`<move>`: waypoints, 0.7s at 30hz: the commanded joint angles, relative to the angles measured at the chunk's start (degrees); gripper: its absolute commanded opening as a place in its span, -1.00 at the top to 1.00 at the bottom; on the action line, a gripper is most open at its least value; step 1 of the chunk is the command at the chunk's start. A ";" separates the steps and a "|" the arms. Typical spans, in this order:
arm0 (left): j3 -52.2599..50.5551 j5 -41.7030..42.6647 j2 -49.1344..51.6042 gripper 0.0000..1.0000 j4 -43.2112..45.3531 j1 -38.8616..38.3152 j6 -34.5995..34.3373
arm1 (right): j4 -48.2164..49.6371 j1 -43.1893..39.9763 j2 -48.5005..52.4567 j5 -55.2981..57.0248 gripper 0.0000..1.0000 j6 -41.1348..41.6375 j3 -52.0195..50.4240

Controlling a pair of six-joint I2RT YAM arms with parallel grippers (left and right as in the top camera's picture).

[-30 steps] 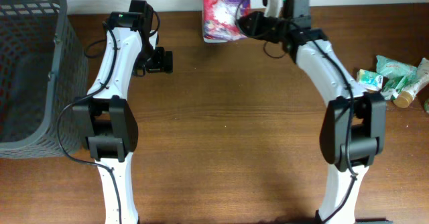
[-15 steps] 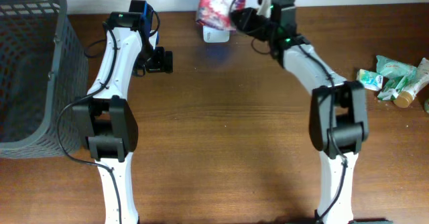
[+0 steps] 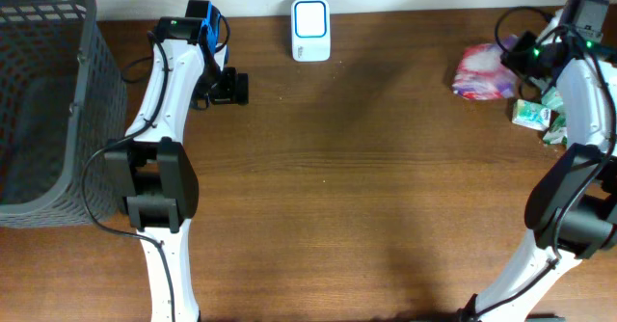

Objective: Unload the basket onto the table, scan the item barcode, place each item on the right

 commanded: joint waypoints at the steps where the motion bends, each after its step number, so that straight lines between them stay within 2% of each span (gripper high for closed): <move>1: -0.28 -0.37 0.87 -0.98 0.11 0.11 -0.31 | -5.81 -3.04 -1.73 7.58 -0.21 -1.27 0.85; 2: -0.28 -0.37 0.87 -0.98 0.09 0.07 -0.31 | -8.44 -4.09 -2.29 7.21 -0.57 -1.27 1.51; 4: -0.28 -0.37 0.87 -0.98 0.09 0.09 -0.31 | -12.66 -5.40 -3.63 7.13 -0.74 -1.29 3.04; 9: -0.28 -0.37 0.87 -0.98 0.09 0.07 -0.31 | -23.98 -6.64 -14.01 -1.70 -0.82 -7.69 6.67; 14: -0.28 -0.37 0.87 -0.98 0.09 0.09 -0.31 | -42.91 -5.97 -27.87 -2.75 -0.78 -8.87 5.07; 17: -0.28 -0.37 0.87 -0.98 0.09 0.09 -0.31 | -45.13 -3.52 -37.64 -2.73 -0.77 -11.04 -3.02; 21: -0.28 -0.37 0.87 -0.98 0.09 0.07 -0.31 | -40.68 0.74 -60.00 -2.95 -0.87 -11.13 -23.78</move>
